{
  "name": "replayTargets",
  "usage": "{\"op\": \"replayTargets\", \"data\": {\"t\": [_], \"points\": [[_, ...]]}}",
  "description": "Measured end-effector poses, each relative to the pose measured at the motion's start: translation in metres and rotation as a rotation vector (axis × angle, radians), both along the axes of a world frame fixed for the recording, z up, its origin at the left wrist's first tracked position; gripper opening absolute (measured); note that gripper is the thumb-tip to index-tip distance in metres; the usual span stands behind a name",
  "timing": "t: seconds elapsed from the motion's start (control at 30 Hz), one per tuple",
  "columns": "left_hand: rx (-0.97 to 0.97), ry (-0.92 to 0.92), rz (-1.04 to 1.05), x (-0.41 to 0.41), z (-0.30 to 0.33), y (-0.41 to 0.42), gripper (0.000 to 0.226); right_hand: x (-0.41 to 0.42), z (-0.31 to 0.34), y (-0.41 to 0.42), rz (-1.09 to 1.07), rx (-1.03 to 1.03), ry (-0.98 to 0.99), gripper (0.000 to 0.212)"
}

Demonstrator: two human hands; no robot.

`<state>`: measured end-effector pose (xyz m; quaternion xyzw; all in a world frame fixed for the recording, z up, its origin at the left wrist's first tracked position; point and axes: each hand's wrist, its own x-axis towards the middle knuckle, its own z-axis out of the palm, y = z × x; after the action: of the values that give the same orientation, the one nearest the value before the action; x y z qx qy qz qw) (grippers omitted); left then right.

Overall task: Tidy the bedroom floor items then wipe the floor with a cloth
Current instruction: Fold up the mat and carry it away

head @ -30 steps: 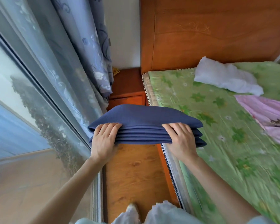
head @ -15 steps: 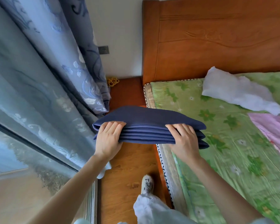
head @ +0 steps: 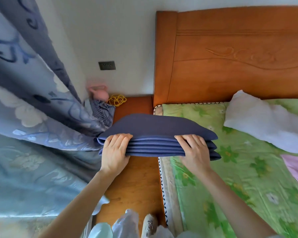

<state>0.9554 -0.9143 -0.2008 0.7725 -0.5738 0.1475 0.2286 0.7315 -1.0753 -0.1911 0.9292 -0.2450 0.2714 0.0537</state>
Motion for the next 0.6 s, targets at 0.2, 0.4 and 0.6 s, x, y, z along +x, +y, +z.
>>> {"op": "replayTargets", "data": {"t": [0.2,0.4,0.6], "points": [[-0.006,0.028,0.031,0.027,-0.010,-0.039,0.060,0.032,-0.008,-0.044,0.033,0.033,0.021,0.057],[-0.001,0.047,0.046,0.070,-0.022,-0.080,0.059,0.077,-0.018,-0.087,0.044,0.021,0.014,0.056],[0.096,0.038,0.068,0.133,-0.028,-0.127,0.062,0.141,-0.027,-0.132,0.033,0.069,0.032,0.049]]}}
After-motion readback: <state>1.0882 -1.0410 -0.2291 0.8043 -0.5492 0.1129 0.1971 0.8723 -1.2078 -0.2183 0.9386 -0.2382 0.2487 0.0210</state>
